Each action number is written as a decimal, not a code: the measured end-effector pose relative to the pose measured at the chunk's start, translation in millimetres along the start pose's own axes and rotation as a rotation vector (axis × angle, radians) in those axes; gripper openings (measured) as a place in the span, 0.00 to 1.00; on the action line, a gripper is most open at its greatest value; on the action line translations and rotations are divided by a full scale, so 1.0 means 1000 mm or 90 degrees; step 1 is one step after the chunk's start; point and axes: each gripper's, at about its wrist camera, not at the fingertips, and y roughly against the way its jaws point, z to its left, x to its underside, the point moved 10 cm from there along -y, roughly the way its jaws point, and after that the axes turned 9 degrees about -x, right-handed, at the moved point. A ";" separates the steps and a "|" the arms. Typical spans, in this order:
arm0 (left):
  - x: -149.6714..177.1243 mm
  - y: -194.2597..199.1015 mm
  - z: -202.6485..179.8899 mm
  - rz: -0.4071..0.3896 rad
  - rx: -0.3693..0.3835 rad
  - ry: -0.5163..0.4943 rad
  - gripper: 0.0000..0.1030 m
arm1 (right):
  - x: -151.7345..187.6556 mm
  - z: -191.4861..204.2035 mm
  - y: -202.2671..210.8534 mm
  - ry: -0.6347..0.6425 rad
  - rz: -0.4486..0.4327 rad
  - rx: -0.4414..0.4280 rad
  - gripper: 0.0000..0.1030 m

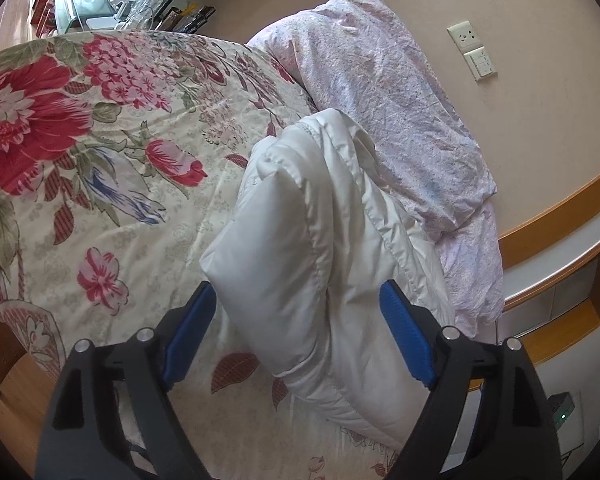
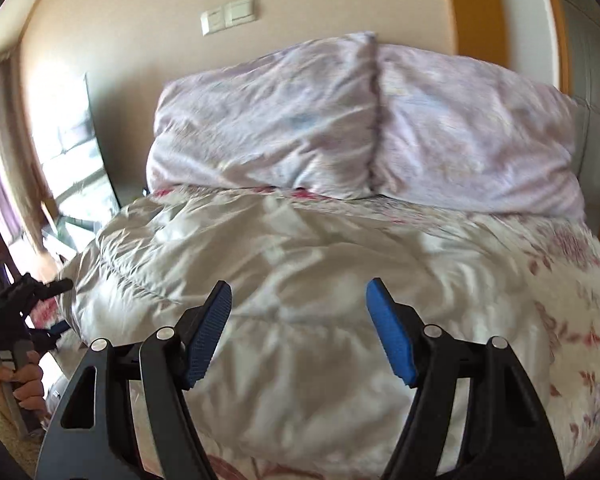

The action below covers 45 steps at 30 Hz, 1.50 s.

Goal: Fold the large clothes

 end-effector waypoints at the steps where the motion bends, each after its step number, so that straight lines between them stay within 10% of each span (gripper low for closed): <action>1: 0.001 -0.002 -0.001 0.002 -0.005 -0.006 0.81 | -0.001 0.008 -0.006 0.012 0.005 0.000 0.67; 14: 0.005 -0.018 -0.015 0.003 0.005 -0.038 0.81 | 0.043 -0.008 -0.076 -0.034 0.149 0.073 0.67; 35: -0.010 -0.028 -0.027 -0.004 0.082 0.026 0.81 | 0.054 -0.006 -0.088 0.002 0.157 0.118 0.69; 45: -0.026 -0.032 -0.009 0.050 0.141 0.123 0.48 | 0.054 -0.005 -0.088 -0.002 0.155 0.115 0.69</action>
